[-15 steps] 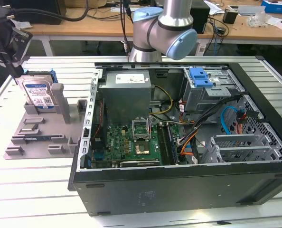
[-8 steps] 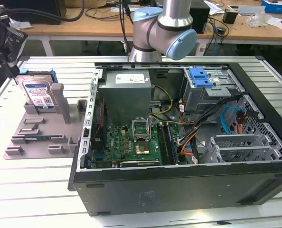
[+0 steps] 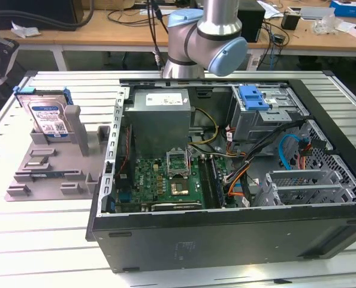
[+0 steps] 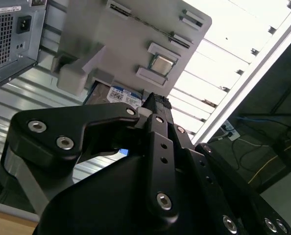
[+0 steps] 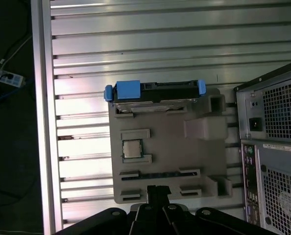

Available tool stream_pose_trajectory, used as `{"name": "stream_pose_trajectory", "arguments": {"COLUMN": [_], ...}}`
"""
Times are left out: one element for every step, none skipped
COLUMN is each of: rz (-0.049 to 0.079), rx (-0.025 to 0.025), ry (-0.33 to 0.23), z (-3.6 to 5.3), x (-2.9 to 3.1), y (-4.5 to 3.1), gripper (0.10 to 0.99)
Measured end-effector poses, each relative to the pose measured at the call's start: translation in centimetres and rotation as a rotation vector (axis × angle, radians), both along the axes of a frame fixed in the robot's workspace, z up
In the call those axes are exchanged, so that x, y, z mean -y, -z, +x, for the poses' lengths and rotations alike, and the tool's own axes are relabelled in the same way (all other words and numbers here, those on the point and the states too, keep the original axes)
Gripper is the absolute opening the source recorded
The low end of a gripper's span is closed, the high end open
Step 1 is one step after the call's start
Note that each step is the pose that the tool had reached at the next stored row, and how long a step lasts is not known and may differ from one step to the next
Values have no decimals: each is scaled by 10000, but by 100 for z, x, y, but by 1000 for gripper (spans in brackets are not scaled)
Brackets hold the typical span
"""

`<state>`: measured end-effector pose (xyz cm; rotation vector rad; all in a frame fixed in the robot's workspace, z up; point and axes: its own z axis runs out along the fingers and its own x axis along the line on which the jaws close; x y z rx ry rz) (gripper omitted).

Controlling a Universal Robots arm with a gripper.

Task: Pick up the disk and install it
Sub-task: 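Reach for the disk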

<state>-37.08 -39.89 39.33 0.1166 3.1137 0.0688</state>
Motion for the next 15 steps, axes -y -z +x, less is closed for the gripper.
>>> {"name": "stream_pose_trajectory", "arguments": {"rz": [0, 0, 0, 0, 0, 1, 1, 0, 1, 0, 0, 0, 0, 0, 0], "rx": [-1, 0, 0, 0, 0, 0, 0, 0, 0, -1, 0, 0, 0, 0, 0], "ry": [0, 0, 0, 0, 0, 0, 1, 0, 1, 1, 0, 0, 0, 0, 1], "z": [-17, -33, -61, -81, -97, -132, -161, -182, -198, -219, -236, -266, -292, -319, -341], "x": [0, 0, 0, 0, 0, 0, 0, 0, 0, 0, 0, 0, 0, 0, 0], "y": [0, 0, 0, 0, 0, 0, 0, 0, 0, 0, 0, 0, 0, 0, 0], "gripper": [106, 106, 106, 106, 106, 106, 106, 106, 106, 106, 106, 106, 106, 106, 106]}}
